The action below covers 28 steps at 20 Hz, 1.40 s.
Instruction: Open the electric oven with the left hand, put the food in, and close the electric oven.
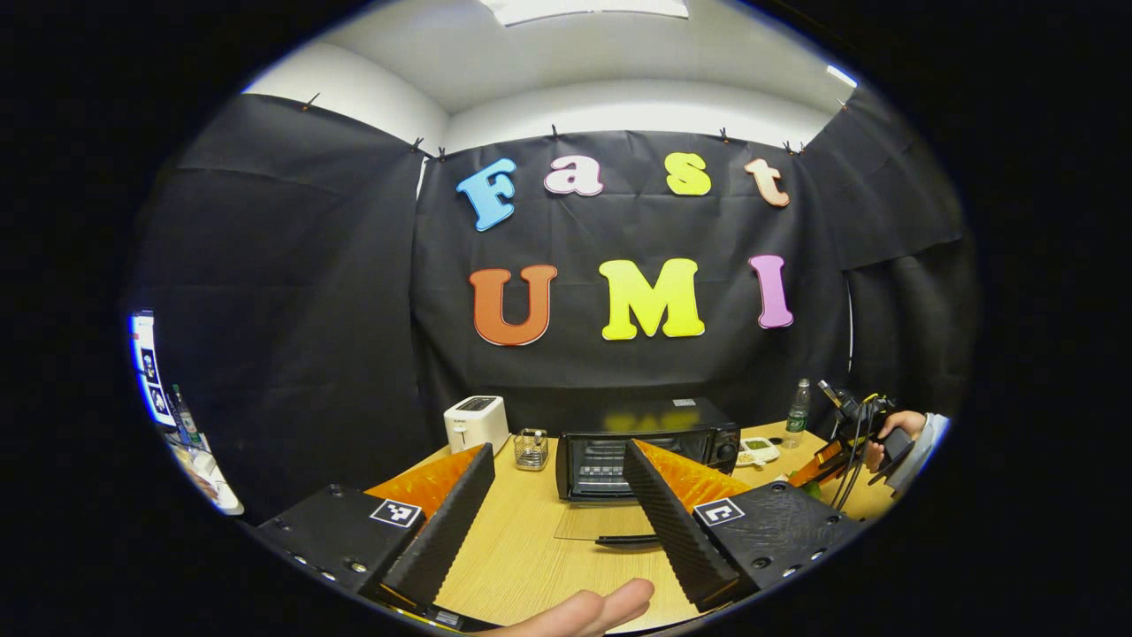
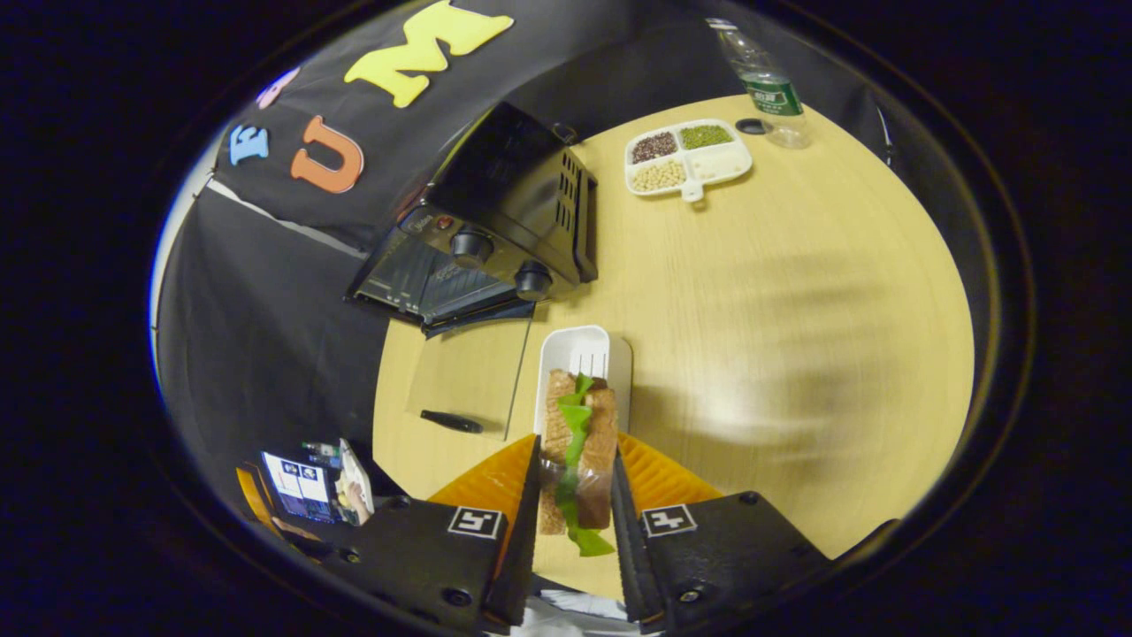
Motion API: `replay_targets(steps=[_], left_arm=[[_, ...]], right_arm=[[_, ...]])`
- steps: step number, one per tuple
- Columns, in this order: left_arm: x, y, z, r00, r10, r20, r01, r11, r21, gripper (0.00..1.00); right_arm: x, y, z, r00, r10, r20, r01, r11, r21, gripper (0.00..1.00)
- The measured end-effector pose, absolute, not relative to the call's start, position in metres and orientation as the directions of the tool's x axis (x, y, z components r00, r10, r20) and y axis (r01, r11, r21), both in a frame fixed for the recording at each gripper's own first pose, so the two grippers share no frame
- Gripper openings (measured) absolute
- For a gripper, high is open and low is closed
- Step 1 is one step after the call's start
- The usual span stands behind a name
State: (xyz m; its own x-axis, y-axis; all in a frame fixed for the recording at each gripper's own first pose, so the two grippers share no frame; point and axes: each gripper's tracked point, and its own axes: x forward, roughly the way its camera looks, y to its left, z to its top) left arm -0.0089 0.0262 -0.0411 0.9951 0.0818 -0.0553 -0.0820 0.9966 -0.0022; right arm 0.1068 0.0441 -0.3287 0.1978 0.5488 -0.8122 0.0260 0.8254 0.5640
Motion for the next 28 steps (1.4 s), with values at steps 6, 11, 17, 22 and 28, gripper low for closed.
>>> replay_targets(steps=[6, 11, 17, 22, 28], left_arm=[[-0.043, 0.031, -0.031, 0.999, 0.042, -0.016, -0.043, 0.998, -0.044, 0.96], [-0.065, 0.032, -0.025, 1.0, 0.013, 0.012, -0.013, 0.999, -0.046, 0.95], [-0.073, 0.045, -0.031, 1.0, -0.005, -0.006, 0.005, 0.999, -0.052, 0.95], [-0.077, 0.055, -0.034, 1.0, -0.02, 0.018, 0.021, 0.998, -0.067, 0.94], [-0.066, 0.066, -0.052, 0.999, -0.038, -0.013, 0.038, 0.999, -0.036, 0.93]], right_arm=[[0.1, 0.051, -0.295, 0.375, 0.51, -0.774, 0.084, 0.813, 0.576, 0.38], [0.085, 0.101, -0.261, 0.516, 0.541, -0.664, 0.075, 0.743, 0.665, 0.38], [0.082, 0.181, -0.234, 0.689, 0.548, -0.474, 0.077, 0.594, 0.8, 0.38], [0.109, 0.234, -0.269, 0.768, 0.431, -0.474, 0.202, 0.54, 0.817, 0.36], [0.171, 0.288, -0.314, 0.834, 0.304, -0.461, 0.286, 0.478, 0.831, 0.36]])
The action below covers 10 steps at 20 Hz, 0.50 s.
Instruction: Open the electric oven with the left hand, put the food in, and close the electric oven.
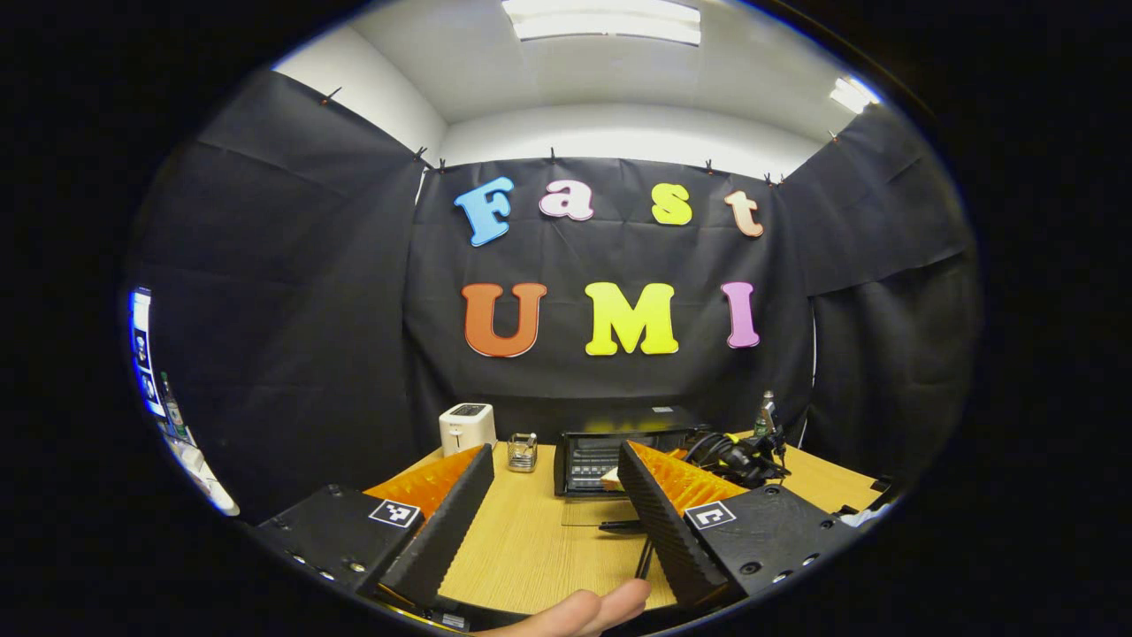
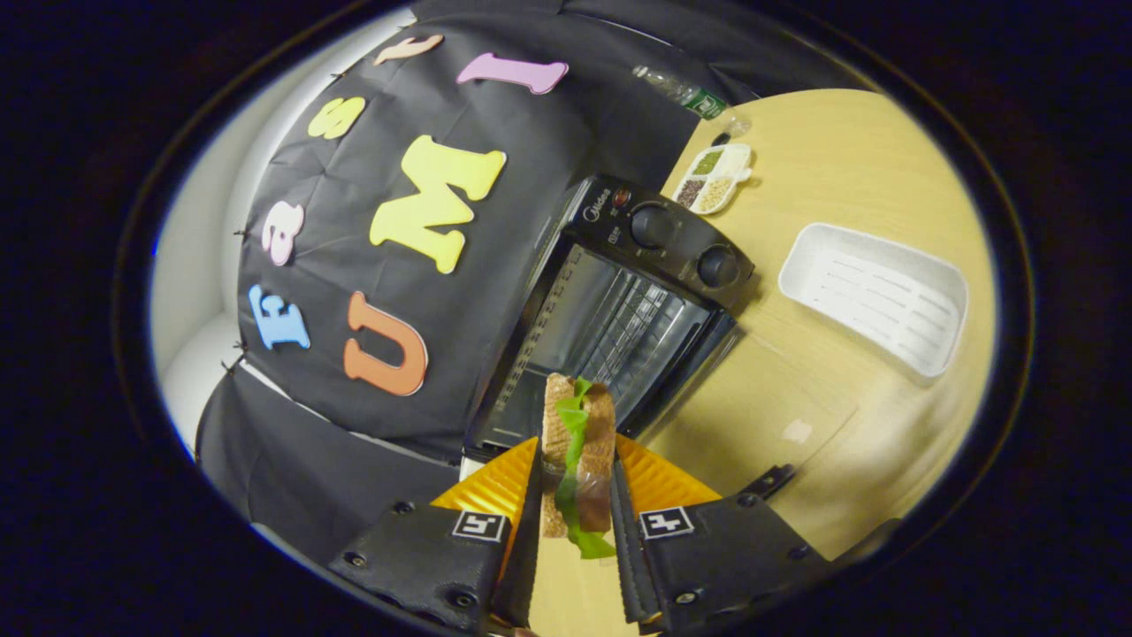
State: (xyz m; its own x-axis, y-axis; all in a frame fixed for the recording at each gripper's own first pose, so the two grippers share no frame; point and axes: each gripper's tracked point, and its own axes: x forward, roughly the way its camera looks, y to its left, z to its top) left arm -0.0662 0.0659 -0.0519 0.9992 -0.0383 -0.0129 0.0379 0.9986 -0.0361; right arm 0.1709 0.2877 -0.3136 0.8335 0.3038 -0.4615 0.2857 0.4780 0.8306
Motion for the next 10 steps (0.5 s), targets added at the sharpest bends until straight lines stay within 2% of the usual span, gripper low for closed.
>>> replay_targets(steps=[5, 8, 9, 10], left_arm=[[-0.054, 0.082, -0.06, 0.997, -0.048, -0.057, 0.044, 0.997, -0.069, 0.93], [-0.045, 0.087, -0.069, 0.995, -0.06, -0.074, 0.055, 0.996, -0.065, 0.93], [-0.04, 0.086, -0.07, 0.995, -0.065, -0.076, 0.061, 0.996, -0.063, 0.93], [-0.036, 0.087, -0.073, 0.995, -0.066, -0.079, 0.062, 0.996, -0.059, 0.93]], right_arm=[[0.231, 0.297, -0.341, 0.855, 0.245, -0.457, 0.332, 0.42, 0.845, 0.36], [0.271, 0.282, -0.35, 0.884, 0.166, -0.437, 0.315, 0.477, 0.82, 0.36], [0.283, 0.279, -0.352, 0.891, 0.154, -0.426, 0.305, 0.491, 0.816, 0.42], [0.293, 0.278, -0.357, 0.894, 0.144, -0.424, 0.305, 0.5, 0.811, 0.36]])
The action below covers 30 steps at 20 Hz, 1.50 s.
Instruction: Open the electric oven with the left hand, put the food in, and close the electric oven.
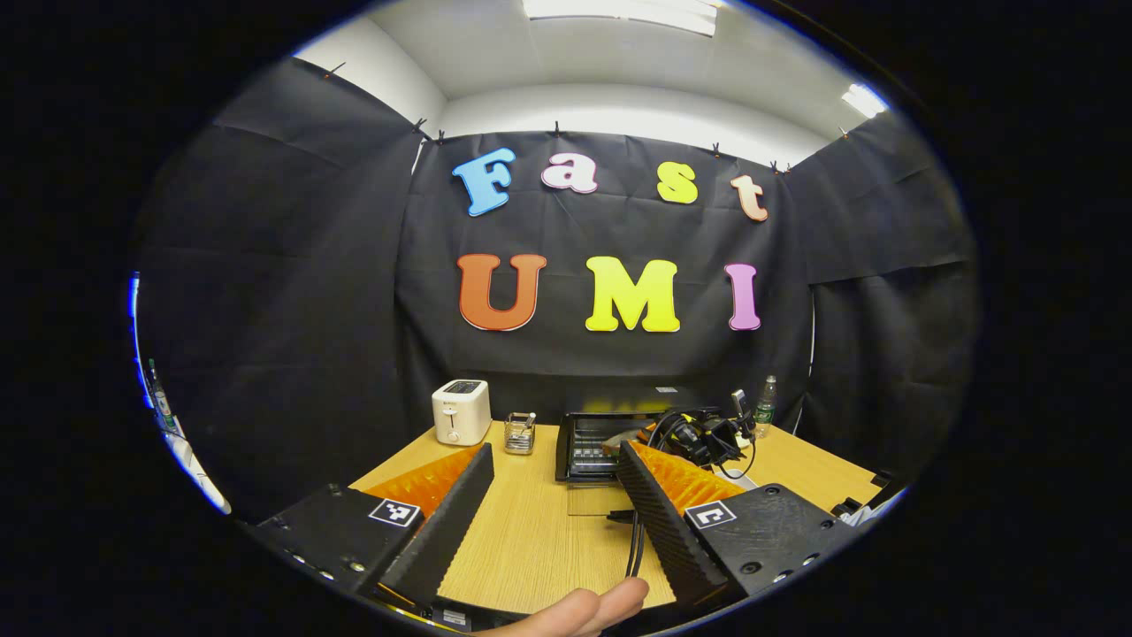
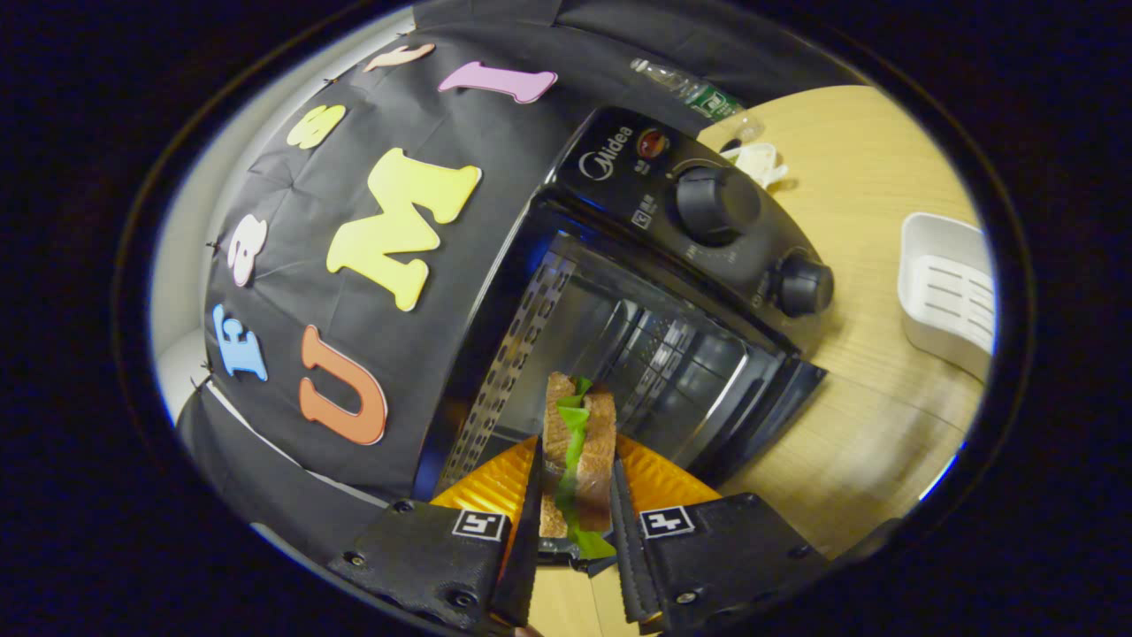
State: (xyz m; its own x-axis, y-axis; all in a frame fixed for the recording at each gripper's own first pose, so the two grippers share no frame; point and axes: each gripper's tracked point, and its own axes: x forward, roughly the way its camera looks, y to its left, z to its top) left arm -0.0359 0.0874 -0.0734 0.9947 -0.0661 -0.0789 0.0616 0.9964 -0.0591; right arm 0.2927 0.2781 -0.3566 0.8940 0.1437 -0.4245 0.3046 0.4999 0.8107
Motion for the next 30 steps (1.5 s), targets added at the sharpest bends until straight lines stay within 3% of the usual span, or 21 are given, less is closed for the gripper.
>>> replay_targets(steps=[5, 7, 8, 12, 15, 16, 17, 21, 22, 23, 27, 28, 29, 30], left_arm=[[-0.021, 0.092, -0.085, 0.993, -0.059, -0.107, 0.053, 0.997, -0.056, 0.93], [-0.02, 0.091, -0.086, 0.992, -0.061, -0.111, 0.055, 0.997, -0.056, 0.93], [-0.021, 0.091, -0.086, 0.992, -0.062, -0.112, 0.057, 0.997, -0.05, 0.93], [-0.023, 0.087, -0.097, 0.99, -0.059, -0.125, 0.056, 0.998, -0.029, 0.93], [-0.027, 0.083, -0.1, 0.989, -0.06, -0.134, 0.057, 0.998, -0.019, 0.93], [-0.028, 0.084, -0.101, 0.989, -0.055, -0.137, 0.054, 0.998, -0.014, 0.93], [-0.027, 0.084, -0.104, 0.989, -0.05, -0.142, 0.049, 0.999, -0.012, 0.93], [-0.031, 0.082, -0.112, 0.984, -0.054, -0.169, 0.05, 0.998, -0.032, 0.93], [-0.03, 0.083, -0.113, 0.984, -0.052, -0.171, 0.047, 0.998, -0.031, 0.93], [-0.031, 0.084, -0.115, 0.982, -0.051, -0.18, 0.046, 0.998, -0.034, 0.93], [-0.045, 0.083, -0.126, 0.976, -0.05, -0.213, 0.038, 0.997, -0.061, 0.94], [-0.05, 0.085, -0.128, 0.975, -0.047, -0.217, 0.034, 0.997, -0.065, 0.94], [-0.054, 0.086, -0.13, 0.975, -0.041, -0.219, 0.027, 0.997, -0.068, 0.94], [-0.056, 0.087, -0.131, 0.975, -0.037, -0.221, 0.022, 0.997, -0.073, 0.94]], right_arm=[[0.317, 0.285, -0.367, 0.905, 0.131, -0.405, 0.286, 0.518, 0.806, 0.37], [0.32, 0.284, -0.372, 0.904, 0.116, -0.412, 0.293, 0.534, 0.793, 0.43], [0.322, 0.285, -0.38, 0.896, 0.118, -0.429, 0.302, 0.546, 0.781, 0.41], [0.32, 0.282, -0.39, 0.885, 0.114, -0.451, 0.29, 0.623, 0.727, 0.51], [0.312, 0.284, -0.383, 0.889, 0.072, -0.451, 0.247, 0.754, 0.608, 0.77], [0.308, 0.284, -0.382, 0.892, 0.062, -0.448, 0.233, 0.786, 0.573, 0.8], [0.304, 0.287, -0.38, 0.897, 0.069, -0.436, 0.212, 0.8, 0.562, 0.92], [0.276, 0.29, -0.373, 0.894, 0.104, -0.435, 0.182, 0.804, 0.566, 0.93], [0.269, 0.289, -0.368, 0.897, 0.11, -0.428, 0.169, 0.809, 0.562, 0.85], [0.262, 0.288, -0.363, 0.902, 0.113, -0.417, 0.158, 0.812, 0.561, 0.93], [0.25, 0.286, -0.355, 0.895, 0.132, -0.426, 0.144, 0.819, 0.556, 0.94], [0.253, 0.287, -0.357, 0.888, 0.134, -0.439, 0.141, 0.831, 0.539, 1.0], [0.258, 0.287, -0.361, 0.88, 0.136, -0.455, 0.138, 0.843, 0.52, 0.87], [0.264, 0.289, -0.365, 0.871, 0.144, -0.47, 0.132, 0.853, 0.505, 0.87]])
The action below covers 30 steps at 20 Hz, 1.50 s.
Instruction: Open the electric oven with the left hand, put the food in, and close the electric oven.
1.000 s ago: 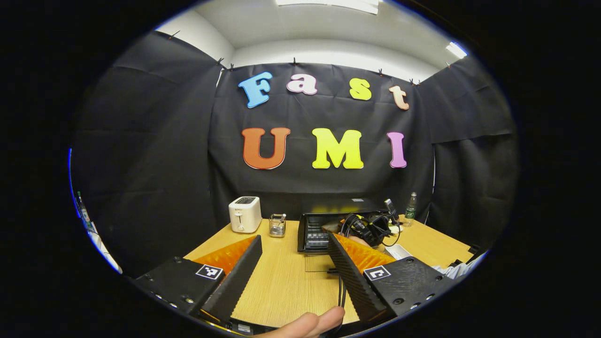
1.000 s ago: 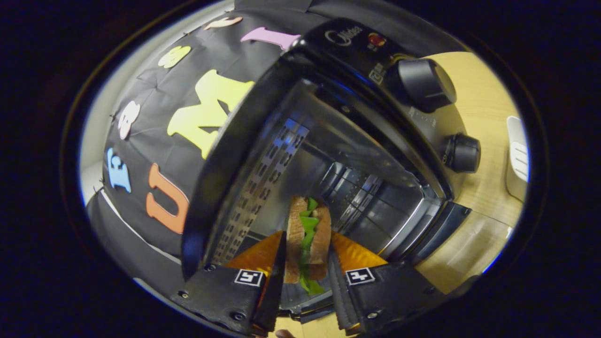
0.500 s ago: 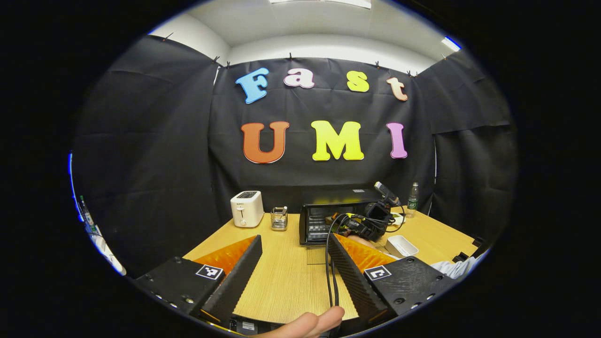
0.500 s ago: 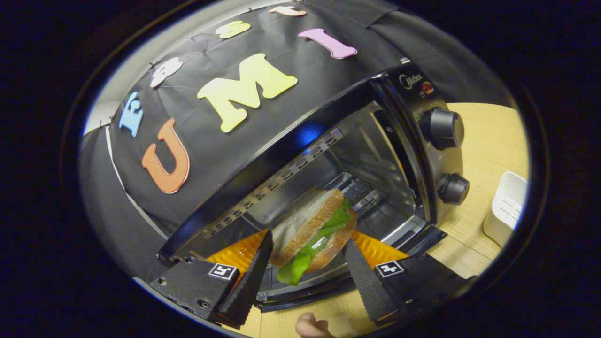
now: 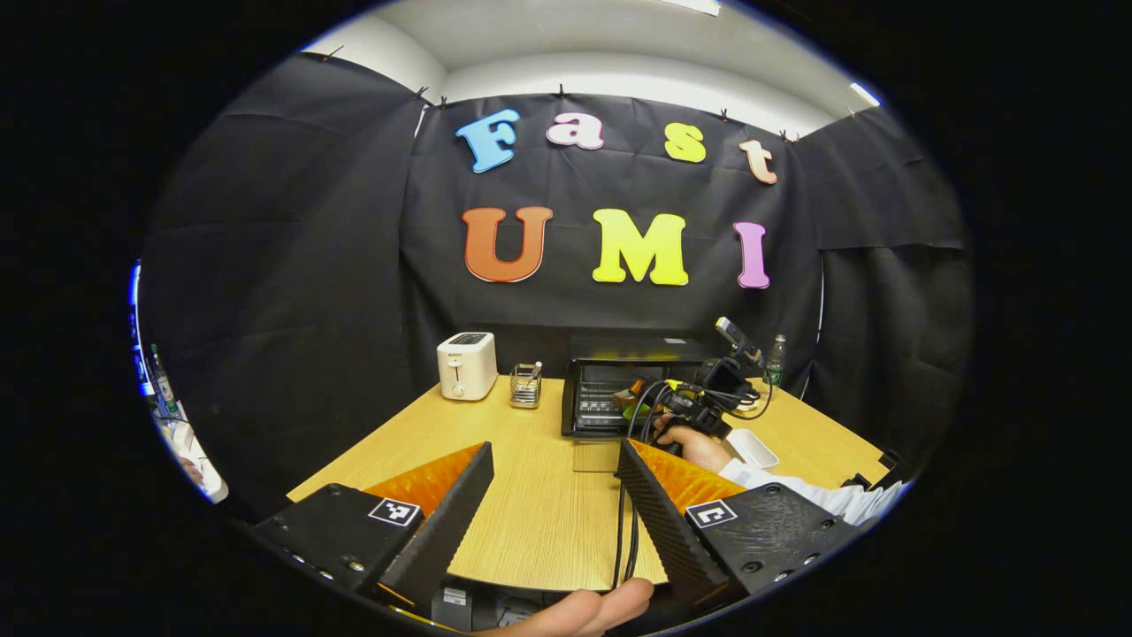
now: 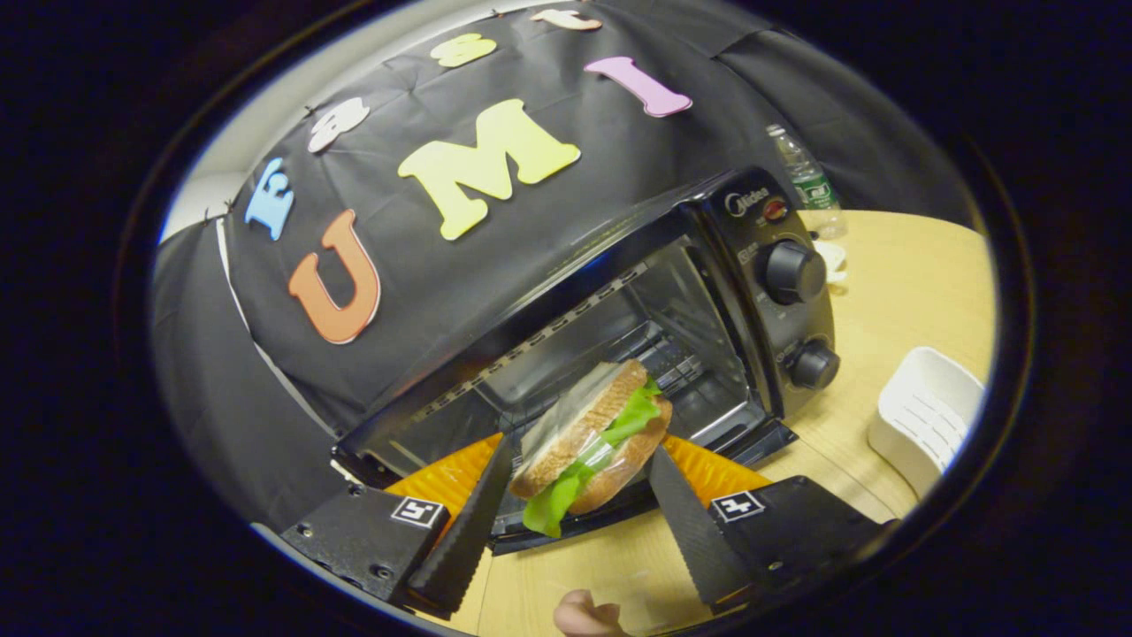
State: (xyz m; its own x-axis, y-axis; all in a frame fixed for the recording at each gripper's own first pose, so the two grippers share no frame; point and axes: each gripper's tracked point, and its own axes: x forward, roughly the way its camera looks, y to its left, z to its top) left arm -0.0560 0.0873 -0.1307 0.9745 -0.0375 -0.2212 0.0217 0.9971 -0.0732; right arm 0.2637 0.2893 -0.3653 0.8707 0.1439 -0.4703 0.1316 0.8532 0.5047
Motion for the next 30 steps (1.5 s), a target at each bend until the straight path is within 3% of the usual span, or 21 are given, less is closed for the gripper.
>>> replay_targets(steps=[4, 6, 7, 9, 10, 12, 15, 22, 24, 25, 30], left_arm=[[-0.06, 0.093, -0.138, 0.97, -0.018, -0.242, 0.001, 0.997, -0.072, 0.93], [-0.057, 0.091, -0.14, 0.97, -0.018, -0.244, 0.002, 0.998, -0.065, 0.93], [-0.056, 0.092, -0.142, 0.969, -0.017, -0.246, 0.002, 0.998, -0.061, 0.93], [-0.052, 0.093, -0.149, 0.967, -0.014, -0.253, -0.001, 0.998, -0.056, 0.93], [-0.052, 0.093, -0.151, 0.966, -0.013, -0.257, -0.002, 0.998, -0.057, 0.93], [-0.051, 0.093, -0.156, 0.964, -0.008, -0.266, -0.008, 0.998, -0.06, 0.93], [-0.051, 0.097, -0.161, 0.962, 0.005, -0.271, -0.024, 0.998, -0.065, 0.93], [-0.055, 0.097, -0.167, 0.963, 0.018, -0.268, -0.039, 0.996, -0.075, 0.93], [-0.055, 0.093, -0.167, 0.964, 0.013, -0.264, -0.034, 0.997, -0.075, 0.93], [-0.053, 0.091, -0.169, 0.964, 0.013, -0.264, -0.034, 0.997, -0.074, 0.93], [-0.033, 0.064, -0.18, 0.959, -0.025, -0.283, 0.016, 0.999, -0.035, 0.93]], right_arm=[[0.281, 0.296, -0.387, 0.827, 0.161, -0.539, 0.123, 0.884, 0.451, 0.87], [0.287, 0.294, -0.39, 0.811, 0.149, -0.566, 0.065, 0.938, 0.339, 0.98], [0.289, 0.293, -0.385, 0.816, 0.129, -0.564, 0.036, 0.962, 0.272, 0.94], [0.292, 0.287, -0.378, 0.835, 0.091, -0.543, -0.018, 0.99, 0.138, 1.0], [0.292, 0.284, -0.376, 0.837, 0.073, -0.543, -0.042, 0.997, 0.068, 0.95], [0.289, 0.283, -0.376, 0.829, 0.06, -0.556, -0.089, 0.996, -0.025, 1.0], [0.28, 0.282, -0.379, 0.798, 0.081, -0.597, -0.125, 0.992, -0.033, 1.0], [0.252, 0.277, -0.366, 0.744, 0.207, -0.636, -0.151, 0.978, 0.142, 1.0], [0.244, 0.273, -0.356, 0.755, 0.223, -0.616, -0.153, 0.974, 0.165, 1.0], [0.237, 0.27, -0.35, 0.761, 0.228, -0.608, -0.164, 0.973, 0.161, 0.95], [0.188, 0.249, -0.282, 0.822, 0.285, -0.494, -0.225, 0.958, 0.178, 1.0]])
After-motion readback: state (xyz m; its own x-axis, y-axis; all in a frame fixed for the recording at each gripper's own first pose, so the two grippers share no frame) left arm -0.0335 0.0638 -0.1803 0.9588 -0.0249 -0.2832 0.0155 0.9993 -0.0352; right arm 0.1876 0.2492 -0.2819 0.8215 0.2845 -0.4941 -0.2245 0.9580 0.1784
